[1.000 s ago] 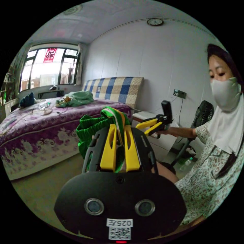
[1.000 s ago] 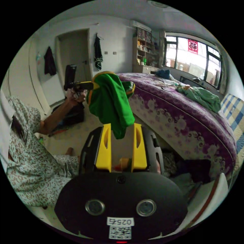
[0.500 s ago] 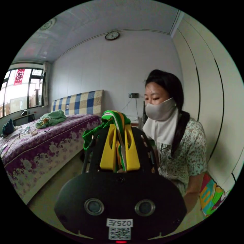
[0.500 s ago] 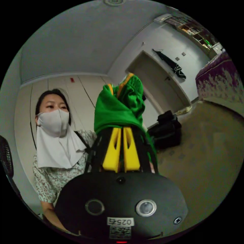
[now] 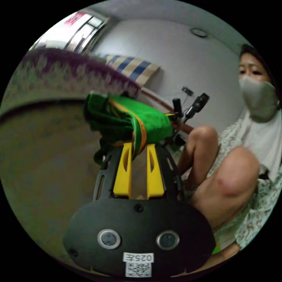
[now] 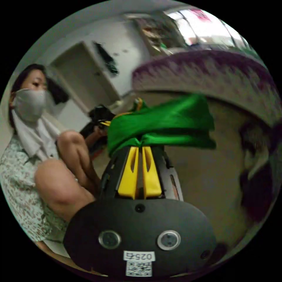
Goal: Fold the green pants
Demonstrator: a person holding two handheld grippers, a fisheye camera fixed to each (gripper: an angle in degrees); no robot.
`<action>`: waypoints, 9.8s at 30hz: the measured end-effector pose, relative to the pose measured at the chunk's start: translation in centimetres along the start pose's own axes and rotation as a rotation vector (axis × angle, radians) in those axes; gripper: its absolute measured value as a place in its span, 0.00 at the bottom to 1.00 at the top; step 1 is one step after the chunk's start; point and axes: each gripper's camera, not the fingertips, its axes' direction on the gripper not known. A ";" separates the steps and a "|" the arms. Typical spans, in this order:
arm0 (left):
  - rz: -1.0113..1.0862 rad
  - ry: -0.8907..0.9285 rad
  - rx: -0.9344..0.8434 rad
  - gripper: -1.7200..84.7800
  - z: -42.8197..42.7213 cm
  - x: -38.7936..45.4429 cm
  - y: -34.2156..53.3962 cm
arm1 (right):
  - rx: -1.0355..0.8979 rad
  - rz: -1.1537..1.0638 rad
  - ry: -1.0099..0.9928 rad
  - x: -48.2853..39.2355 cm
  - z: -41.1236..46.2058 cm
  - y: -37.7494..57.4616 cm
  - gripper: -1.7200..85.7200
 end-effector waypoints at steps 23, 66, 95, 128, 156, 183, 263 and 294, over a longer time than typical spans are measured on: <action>-0.316 -0.100 -0.433 0.16 24.5 -8.4 -16.7 | -0.296 -0.021 0.023 11.7 38.8 2.4 0.22; 0.413 -0.223 0.557 0.03 61.0 43.1 -28.7 | 0.026 -0.721 -0.194 -55.2 35.3 -2.7 0.06; 0.599 -0.637 0.261 0.04 92.5 58.7 -32.0 | 0.353 -0.651 0.002 -76.8 31.9 -5.2 0.06; 0.048 -0.497 -0.014 0.03 106.8 15.1 -3.2 | 0.331 -0.142 -0.421 -46.6 38.8 -7.2 0.07; 0.262 -1.289 0.037 0.07 104.5 7.9 22.9 | 0.487 -0.091 0.185 -41.7 27.5 2.1 0.08; 0.736 0.184 -0.122 0.16 94.9 7.6 21.0 | 0.002 -0.724 -0.663 -33.2 6.6 9.6 0.08; 0.554 -0.088 0.486 0.09 95.6 30.0 -56.4 | -0.131 -0.178 0.735 -16.0 29.9 14.9 0.01; 0.419 0.007 0.383 0.08 89.9 34.3 -84.8 | -0.107 0.089 0.606 -4.4 38.2 14.5 0.01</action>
